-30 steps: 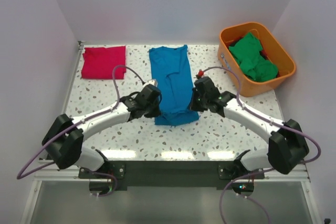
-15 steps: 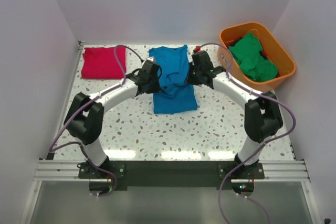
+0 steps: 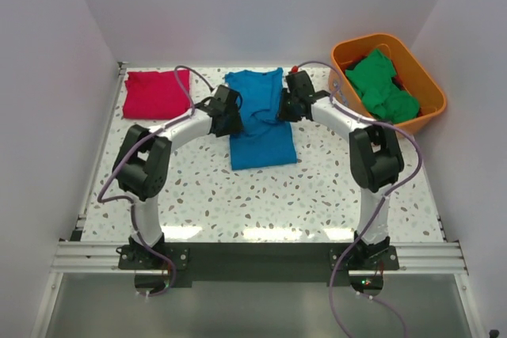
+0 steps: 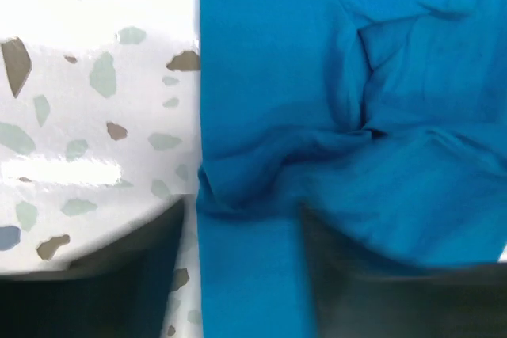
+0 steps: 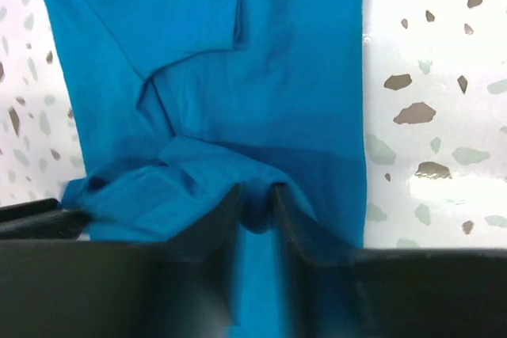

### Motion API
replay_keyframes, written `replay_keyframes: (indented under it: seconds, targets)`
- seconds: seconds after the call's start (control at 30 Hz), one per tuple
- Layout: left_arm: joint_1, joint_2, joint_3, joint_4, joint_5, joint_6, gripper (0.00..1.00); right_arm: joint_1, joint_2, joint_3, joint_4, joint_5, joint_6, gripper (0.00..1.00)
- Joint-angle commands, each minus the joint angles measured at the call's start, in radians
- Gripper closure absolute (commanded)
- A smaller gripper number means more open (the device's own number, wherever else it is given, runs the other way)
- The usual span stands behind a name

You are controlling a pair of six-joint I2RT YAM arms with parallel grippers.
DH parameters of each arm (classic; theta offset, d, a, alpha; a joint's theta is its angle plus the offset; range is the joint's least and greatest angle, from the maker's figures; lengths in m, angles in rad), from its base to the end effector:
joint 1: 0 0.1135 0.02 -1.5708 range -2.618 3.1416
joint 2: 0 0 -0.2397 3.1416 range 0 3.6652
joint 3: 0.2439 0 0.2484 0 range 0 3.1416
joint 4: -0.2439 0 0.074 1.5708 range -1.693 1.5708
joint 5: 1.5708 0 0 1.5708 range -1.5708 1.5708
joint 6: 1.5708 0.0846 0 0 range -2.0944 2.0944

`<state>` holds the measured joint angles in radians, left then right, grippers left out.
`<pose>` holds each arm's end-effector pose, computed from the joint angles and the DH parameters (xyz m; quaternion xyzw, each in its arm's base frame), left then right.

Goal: Fold and stack the t-shirts
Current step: Fold the tshirt

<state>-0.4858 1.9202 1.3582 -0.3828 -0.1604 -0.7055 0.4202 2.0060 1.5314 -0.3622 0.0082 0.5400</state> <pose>0.3868 -0.1890 0.1334 -0.1285 0.9399 -0.1091 0.2968 0.4286 0.1907 0.1563 0.0574 0.9316 0.1623 0.3200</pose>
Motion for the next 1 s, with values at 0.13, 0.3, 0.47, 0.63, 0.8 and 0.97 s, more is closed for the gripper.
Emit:
replay_keyframes:
  seconds: [0.13,0.3,0.47,0.63,0.8,0.97]
  targets:
    - [0.016,-0.084,-0.019,0.027,-0.012,0.008,0.00,-0.009,-0.090,-0.022,0.012,-0.007,-0.014,0.01]
    - [0.015,-0.234,-0.218,0.074,0.079,0.008,0.00,-0.009,-0.245,-0.259,0.083,-0.091,0.006,0.01]
    - [-0.017,-0.317,-0.378,0.148,0.156,-0.018,0.00,-0.009,-0.372,-0.453,0.115,-0.106,0.031,0.01]
    - [-0.059,-0.308,-0.458,0.185,0.177,-0.055,0.07,-0.009,-0.401,-0.576,0.151,-0.120,0.051,0.05]
    - [-0.059,-0.259,-0.472,0.226,0.190,-0.074,0.34,-0.011,-0.353,-0.600,0.183,-0.114,0.063,0.14]
    - [-0.062,-0.222,-0.467,0.243,0.199,-0.072,0.51,-0.011,-0.306,-0.609,0.215,-0.128,0.074,0.37]
